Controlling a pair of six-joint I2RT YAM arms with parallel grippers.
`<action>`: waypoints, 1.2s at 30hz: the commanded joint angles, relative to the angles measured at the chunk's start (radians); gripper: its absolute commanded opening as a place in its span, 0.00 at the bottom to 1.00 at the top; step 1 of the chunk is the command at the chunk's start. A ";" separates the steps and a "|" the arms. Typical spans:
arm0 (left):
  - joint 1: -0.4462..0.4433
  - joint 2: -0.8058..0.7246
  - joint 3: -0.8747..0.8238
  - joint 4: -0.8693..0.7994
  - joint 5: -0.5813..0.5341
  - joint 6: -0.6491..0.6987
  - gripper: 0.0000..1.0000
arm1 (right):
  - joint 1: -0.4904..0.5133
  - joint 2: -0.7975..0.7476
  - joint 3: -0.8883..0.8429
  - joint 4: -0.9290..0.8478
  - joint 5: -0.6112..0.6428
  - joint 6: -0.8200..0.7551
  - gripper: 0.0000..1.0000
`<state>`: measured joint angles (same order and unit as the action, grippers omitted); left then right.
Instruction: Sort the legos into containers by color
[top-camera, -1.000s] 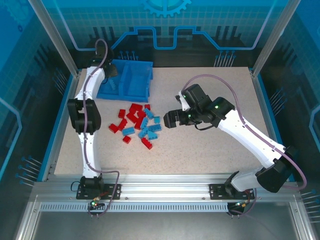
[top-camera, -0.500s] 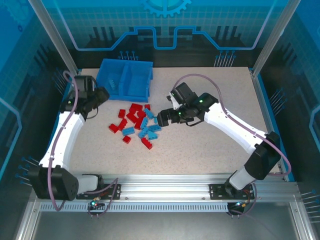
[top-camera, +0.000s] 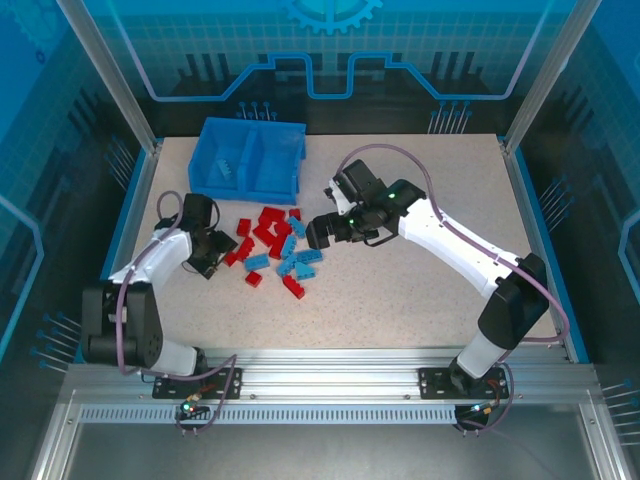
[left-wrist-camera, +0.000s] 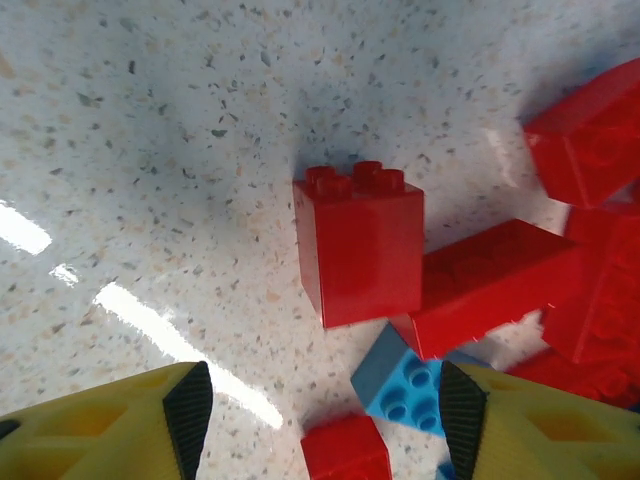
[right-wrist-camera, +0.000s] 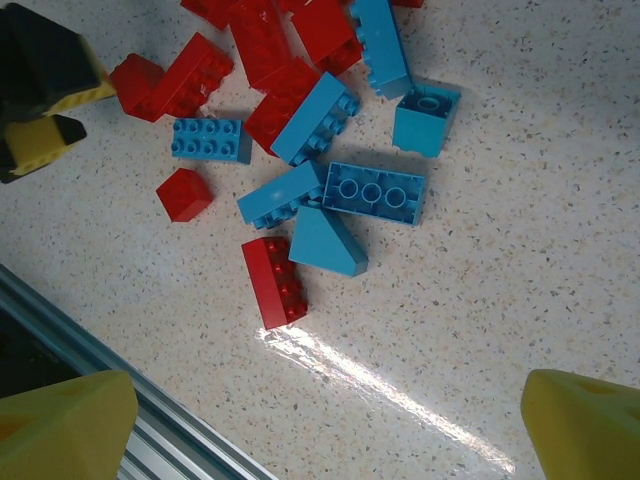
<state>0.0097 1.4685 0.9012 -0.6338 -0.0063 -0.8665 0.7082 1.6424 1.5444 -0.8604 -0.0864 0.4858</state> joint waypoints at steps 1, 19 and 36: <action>-0.010 0.061 0.049 0.029 -0.030 -0.011 0.66 | 0.016 -0.031 -0.007 -0.020 0.000 -0.008 1.00; -0.012 0.125 0.078 0.032 -0.012 0.112 0.28 | 0.023 -0.055 -0.002 -0.020 0.000 -0.003 1.00; -0.201 0.253 0.650 0.092 -0.190 0.497 0.26 | 0.048 -0.126 -0.050 0.123 -0.042 0.007 1.00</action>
<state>-0.1909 1.6039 1.4811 -0.5713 -0.1181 -0.4767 0.7399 1.5547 1.5112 -0.7418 -0.1383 0.4824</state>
